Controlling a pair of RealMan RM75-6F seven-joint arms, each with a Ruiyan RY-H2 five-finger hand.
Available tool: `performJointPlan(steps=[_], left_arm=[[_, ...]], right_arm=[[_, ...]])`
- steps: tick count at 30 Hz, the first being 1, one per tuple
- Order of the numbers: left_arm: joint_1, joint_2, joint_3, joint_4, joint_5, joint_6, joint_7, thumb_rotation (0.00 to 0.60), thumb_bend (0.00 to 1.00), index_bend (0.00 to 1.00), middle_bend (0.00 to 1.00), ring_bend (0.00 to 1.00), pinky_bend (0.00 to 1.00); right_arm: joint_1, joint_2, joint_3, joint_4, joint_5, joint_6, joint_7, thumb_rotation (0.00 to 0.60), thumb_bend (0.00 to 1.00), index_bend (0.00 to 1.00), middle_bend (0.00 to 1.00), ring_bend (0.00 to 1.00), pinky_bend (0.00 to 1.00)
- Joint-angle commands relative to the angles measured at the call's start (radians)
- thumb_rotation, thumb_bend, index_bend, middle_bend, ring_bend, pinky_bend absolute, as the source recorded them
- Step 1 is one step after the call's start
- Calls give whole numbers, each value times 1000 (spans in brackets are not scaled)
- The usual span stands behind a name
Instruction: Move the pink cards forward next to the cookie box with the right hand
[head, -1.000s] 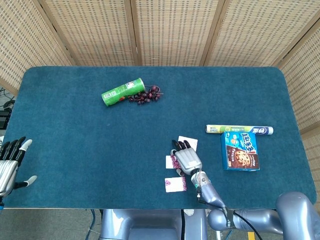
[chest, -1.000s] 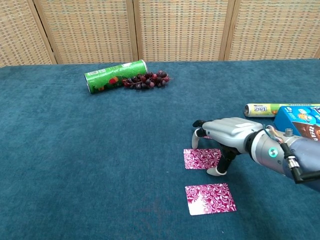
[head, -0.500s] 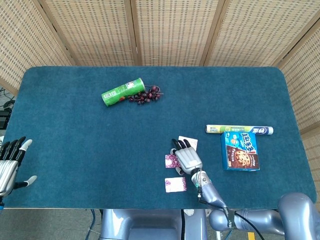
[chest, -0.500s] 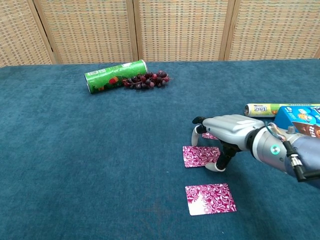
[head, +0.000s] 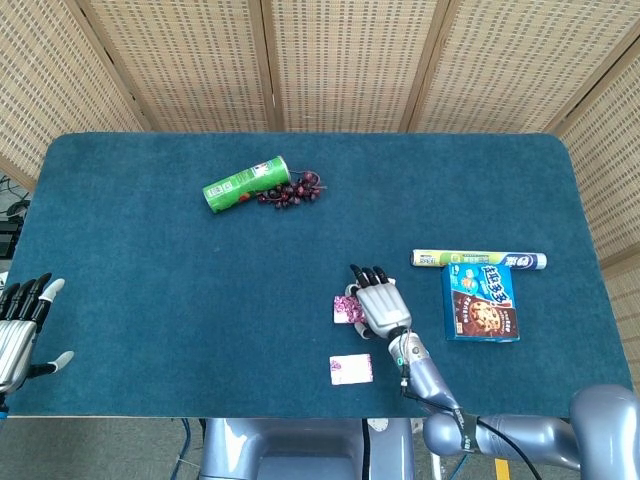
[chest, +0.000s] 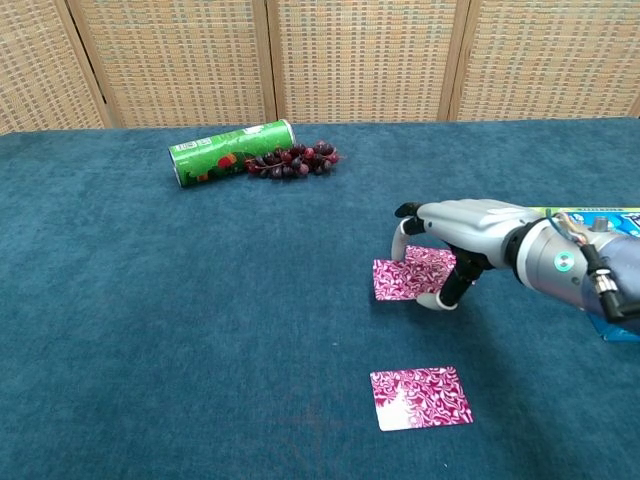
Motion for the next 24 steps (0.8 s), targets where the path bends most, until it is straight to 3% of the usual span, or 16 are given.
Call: performJointPlan(steps=[1,13,24], left_arm=[[0,0,0,0,0,1,0,600,5,0,0,0,0],[0,-1,-1,0,-1,1,3,600,6,0,0,0,0],[0,-2,-2,0,-2,2,5,600,6,0,0,0,0]], right_arm=[[1,7,6,14,11,3,-4,600,440,567,0,0,0],[5,0,18,128,76,-27,-8,600,440,567,0,0,0],[17,-13,38,161,108,-46,-4,600,440,567,0,0,0]])
